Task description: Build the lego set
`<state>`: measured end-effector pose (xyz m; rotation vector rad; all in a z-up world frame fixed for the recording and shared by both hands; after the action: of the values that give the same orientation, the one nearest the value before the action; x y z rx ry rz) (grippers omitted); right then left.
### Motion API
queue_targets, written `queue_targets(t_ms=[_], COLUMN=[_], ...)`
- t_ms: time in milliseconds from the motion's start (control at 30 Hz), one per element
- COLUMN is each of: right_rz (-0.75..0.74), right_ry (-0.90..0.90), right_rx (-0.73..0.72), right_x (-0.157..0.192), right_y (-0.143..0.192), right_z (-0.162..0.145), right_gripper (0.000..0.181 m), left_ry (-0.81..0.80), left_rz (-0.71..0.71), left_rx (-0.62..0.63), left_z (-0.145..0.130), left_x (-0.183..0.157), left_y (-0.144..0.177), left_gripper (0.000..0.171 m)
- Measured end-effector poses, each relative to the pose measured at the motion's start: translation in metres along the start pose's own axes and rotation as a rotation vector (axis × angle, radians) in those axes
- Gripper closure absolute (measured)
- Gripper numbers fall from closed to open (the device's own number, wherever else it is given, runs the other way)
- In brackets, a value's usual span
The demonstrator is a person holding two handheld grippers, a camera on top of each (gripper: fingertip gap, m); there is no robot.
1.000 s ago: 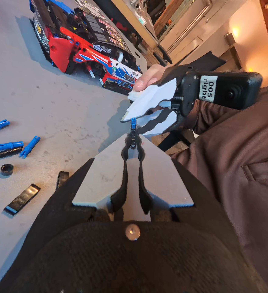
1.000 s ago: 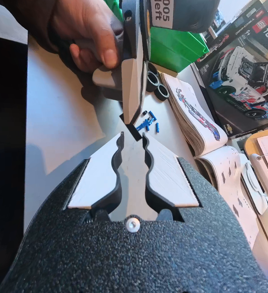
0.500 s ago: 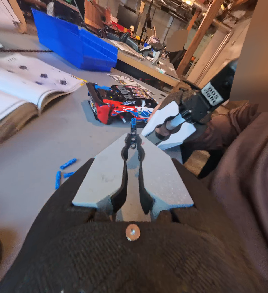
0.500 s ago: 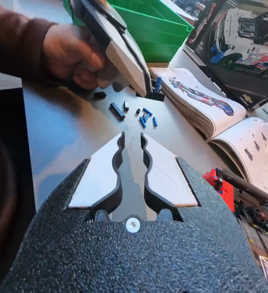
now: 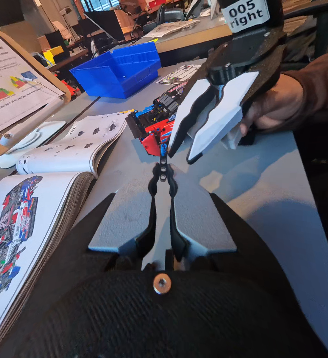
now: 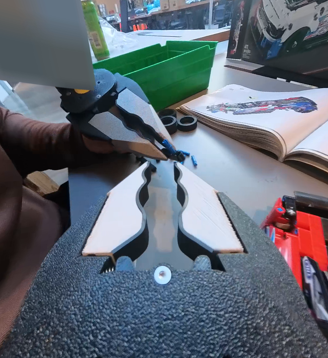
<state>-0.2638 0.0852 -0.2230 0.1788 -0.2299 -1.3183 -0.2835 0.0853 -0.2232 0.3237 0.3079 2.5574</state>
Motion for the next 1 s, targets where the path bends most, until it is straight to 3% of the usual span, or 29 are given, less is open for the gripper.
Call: queue_targets(t_ms=[133,267,667,1000], right_rz=[-0.013,0.007,0.273,0.199], right_ry=[-0.023,-0.049,-0.080,-0.011], right_rx=[-0.014,-0.028,-0.074,-0.010], right_x=[0.009,0.019,0.060,0.052], right_y=[-0.002,-0.004,-0.015,-0.024], right_z=[0.002,0.003,0.018,0.008], right_gripper=[0.156,0.148,0.144,0.154], left_ry=[-0.091,-0.312,-0.864,-0.981], left_rz=[0.031,0.076,0.356,0.417], left_rx=[0.002,0.011,-0.014,0.063], left_z=[-0.004,-0.016,-0.004,-0.009], left_x=[-0.006,-0.019,-0.030,-0.030], left_y=[0.016,0.037,0.064,0.054], left_gripper=[0.167,0.167,0.167,0.166])
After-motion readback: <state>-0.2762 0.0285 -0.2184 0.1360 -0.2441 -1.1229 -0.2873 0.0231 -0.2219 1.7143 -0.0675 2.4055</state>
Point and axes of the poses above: each gripper's, where its closed fingertips meet, y back along the fingers, z out of its top, x = y × z across the jaws, the point moved 1 cm from there along y, back along the fingers, and after that the axes turned 5 degrees about y, right-handed, at the moved point
